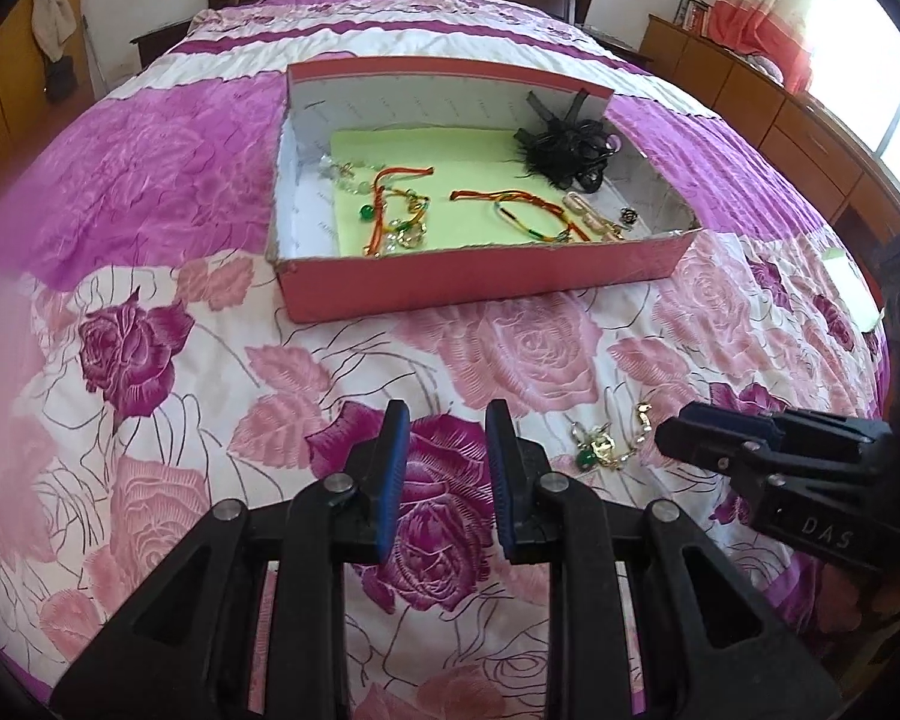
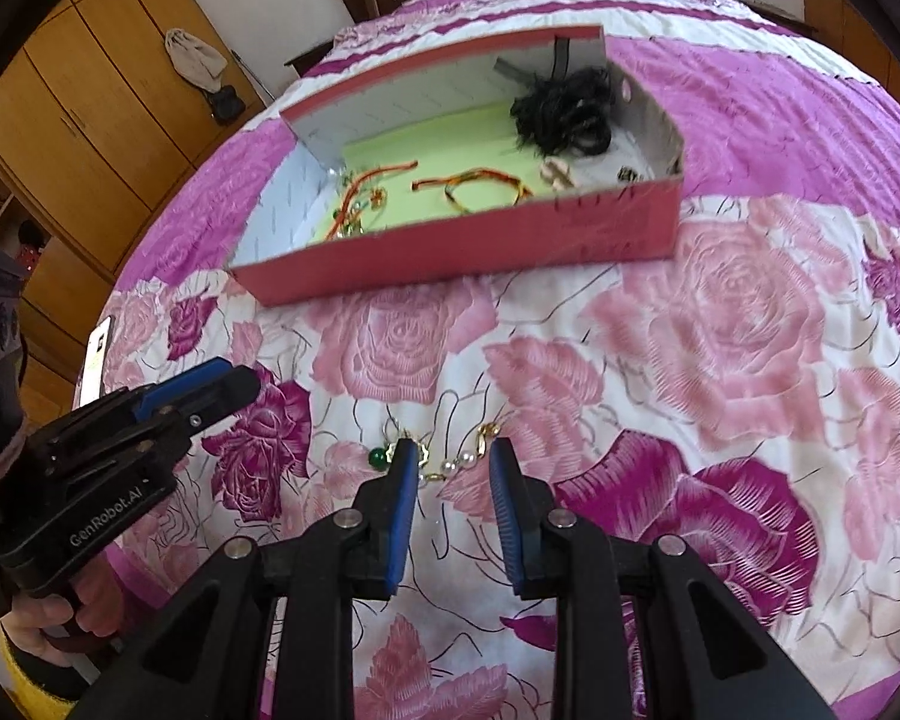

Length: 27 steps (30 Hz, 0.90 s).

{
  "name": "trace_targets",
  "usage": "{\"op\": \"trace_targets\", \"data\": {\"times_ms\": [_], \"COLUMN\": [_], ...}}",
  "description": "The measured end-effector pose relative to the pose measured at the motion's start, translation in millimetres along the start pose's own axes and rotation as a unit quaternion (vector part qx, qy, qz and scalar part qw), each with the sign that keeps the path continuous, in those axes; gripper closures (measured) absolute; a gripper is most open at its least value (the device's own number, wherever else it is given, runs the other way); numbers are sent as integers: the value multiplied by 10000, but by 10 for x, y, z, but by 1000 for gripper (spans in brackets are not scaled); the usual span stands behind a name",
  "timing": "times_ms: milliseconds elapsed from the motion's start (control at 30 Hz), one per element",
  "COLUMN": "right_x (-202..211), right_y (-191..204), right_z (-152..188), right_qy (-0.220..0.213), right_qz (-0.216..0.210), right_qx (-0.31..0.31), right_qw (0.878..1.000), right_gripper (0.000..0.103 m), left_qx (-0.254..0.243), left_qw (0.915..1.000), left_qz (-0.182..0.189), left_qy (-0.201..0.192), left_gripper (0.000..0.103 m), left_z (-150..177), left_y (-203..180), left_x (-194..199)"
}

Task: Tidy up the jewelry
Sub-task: 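Grasp a pearl earring with the right tool while the left tool reaches toward a green bead earring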

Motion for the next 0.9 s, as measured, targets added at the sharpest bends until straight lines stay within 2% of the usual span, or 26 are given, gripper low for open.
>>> {"op": "trace_targets", "data": {"times_ms": [200, 467, 533, 567, 600, 900], "right_x": [-198, -336, -369, -376, -385, -195], "right_y": [1, 42, 53, 55, 58, -6], "right_z": [24, 29, 30, 31, 32, 8], "right_qy": [252, 297, 285, 267, 255, -86], "right_qz": [-11, 12, 32, 27, 2, -221], "right_qx": [-123, -123, -104, -88, -71, -150], "right_qw": [9996, 9995, 9995, 9996, 9996, 9996], "right_gripper": [76, 76, 81, 89, 91, 93], "left_qx": [80, 141, 138, 134, 130, 57], "left_qw": [10000, 9999, 9999, 9999, 9999, 10000], "left_qz": [40, 66, 69, 69, 70, 66], "left_qy": [36, 60, 65, 67, 66, 46], "left_gripper": [85, 85, 85, 85, 85, 85], "left_z": [30, 45, 49, 50, 52, 47], "left_y": [47, 78, 76, 73, 69, 2], "left_x": [-42, -71, -72, -72, -69, -34]}}
Point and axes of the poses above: each gripper's, at about its wrist camera, not at the fingertips, and x roughly against the way its jaws point, y to its left, z to its underside, the point moved 1 cm from there along -x, roughly the way its jaws point, and after that the axes turned 7 degrees about -x, right-handed, at the moved point
